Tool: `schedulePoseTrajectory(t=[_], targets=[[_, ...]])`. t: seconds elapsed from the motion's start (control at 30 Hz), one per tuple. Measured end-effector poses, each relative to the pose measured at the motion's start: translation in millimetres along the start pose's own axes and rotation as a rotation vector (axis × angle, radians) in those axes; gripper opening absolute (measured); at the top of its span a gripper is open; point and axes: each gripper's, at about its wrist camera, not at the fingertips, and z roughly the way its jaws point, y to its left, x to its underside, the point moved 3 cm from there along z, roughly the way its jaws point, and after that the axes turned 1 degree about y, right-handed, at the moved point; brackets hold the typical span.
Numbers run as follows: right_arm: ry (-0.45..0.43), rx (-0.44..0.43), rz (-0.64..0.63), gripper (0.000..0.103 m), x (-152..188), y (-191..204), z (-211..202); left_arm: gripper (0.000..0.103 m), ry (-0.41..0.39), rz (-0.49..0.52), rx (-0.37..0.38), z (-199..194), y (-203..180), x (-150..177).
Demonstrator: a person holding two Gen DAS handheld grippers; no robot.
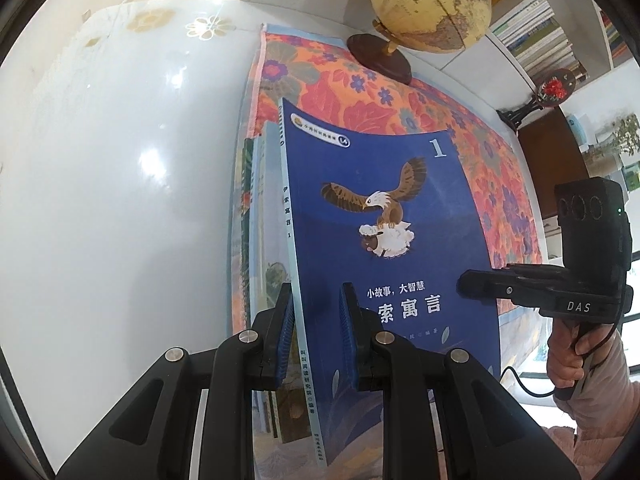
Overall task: Organize books
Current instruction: 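Lower the blue book against the rabbit books with both tools, then open both tools and release the blue book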
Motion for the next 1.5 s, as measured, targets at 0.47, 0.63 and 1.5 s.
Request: schedulePoseTrajectory(t=[0.47, 0.63, 1.5], targets=[[0.005, 0.033, 0.085, 0.015, 3.8, -13.2, 21.1, 0.021, 0.020, -0.004, -0.041, 7.7, 6.0, 2.6], [-0.004, 0.085, 0.084, 0.017, 6.0, -10.6, 18.5, 0.022, 0.032, -0.015, -0.107, 6.7, 4.6, 2.0], [-0.176, 0.451, 0.230, 0.084, 60.0, -34.3, -35.9, 0.080, 0.048, -0.190, -0.308, 10.1, 28.6, 17.7]])
